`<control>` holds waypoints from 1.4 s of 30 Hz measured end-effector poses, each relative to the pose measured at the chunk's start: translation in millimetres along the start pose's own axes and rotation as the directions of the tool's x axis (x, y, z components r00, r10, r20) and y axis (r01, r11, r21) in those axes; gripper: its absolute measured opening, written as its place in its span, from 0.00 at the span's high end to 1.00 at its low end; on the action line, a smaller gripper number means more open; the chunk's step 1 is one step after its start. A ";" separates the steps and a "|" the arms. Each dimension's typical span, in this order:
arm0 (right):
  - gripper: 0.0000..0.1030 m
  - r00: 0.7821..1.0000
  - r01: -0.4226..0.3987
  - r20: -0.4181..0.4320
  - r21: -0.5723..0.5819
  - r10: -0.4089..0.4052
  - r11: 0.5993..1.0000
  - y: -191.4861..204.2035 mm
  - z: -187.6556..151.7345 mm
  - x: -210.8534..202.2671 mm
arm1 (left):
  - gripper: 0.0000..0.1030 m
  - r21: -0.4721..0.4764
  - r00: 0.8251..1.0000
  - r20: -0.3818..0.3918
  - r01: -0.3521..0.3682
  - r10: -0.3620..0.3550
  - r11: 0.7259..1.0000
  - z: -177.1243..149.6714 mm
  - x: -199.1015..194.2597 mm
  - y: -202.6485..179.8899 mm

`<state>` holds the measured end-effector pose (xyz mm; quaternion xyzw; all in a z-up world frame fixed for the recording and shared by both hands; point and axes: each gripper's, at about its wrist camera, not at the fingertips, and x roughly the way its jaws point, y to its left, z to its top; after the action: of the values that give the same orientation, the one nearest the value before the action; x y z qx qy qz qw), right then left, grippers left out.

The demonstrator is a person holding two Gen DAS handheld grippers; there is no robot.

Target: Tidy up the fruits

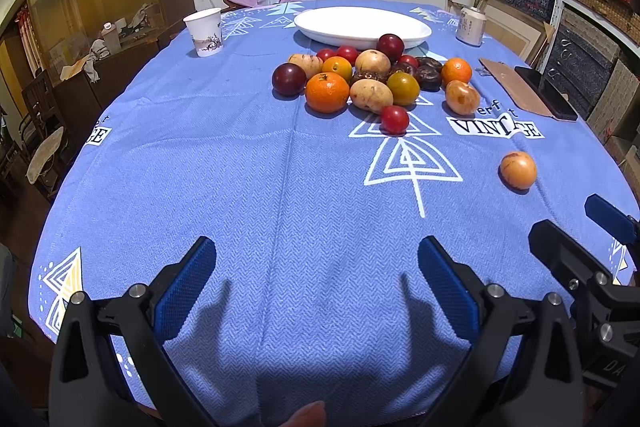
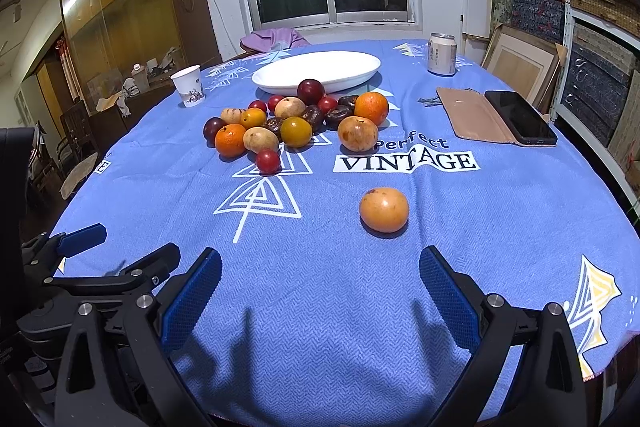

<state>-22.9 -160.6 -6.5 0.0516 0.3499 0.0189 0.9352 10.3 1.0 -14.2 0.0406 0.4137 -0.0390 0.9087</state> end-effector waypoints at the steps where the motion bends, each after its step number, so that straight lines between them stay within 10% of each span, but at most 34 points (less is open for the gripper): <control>1: 0.03 1.000 -0.001 -0.001 0.001 0.001 1.000 -0.4 -0.1 0.6 | 0.04 0.000 1.000 0.000 0.000 0.000 1.000 0.0 -0.1 0.2; 31: 0.03 0.995 -0.088 -0.042 0.106 0.093 0.991 -48.9 10.3 15.8 | 0.04 -0.074 0.996 -0.001 0.094 -0.095 0.993 -4.7 5.4 18.2; 39: 0.03 0.974 -0.168 0.175 0.156 0.140 0.973 -73.5 -1.7 8.9 | 0.04 -0.128 0.907 0.179 0.406 -0.382 0.905 -39.1 -3.9 28.2; 42: 0.03 0.988 -0.111 0.112 0.078 0.102 0.991 -70.9 8.0 16.4 | 0.04 -0.142 0.899 0.189 0.423 -0.395 0.895 -45.4 -3.9 28.2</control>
<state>-5.4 -230.6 -19.0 0.1105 0.2960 0.0515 0.9474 -23.3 34.0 -39.9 -0.1325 0.3429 -0.1951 0.9093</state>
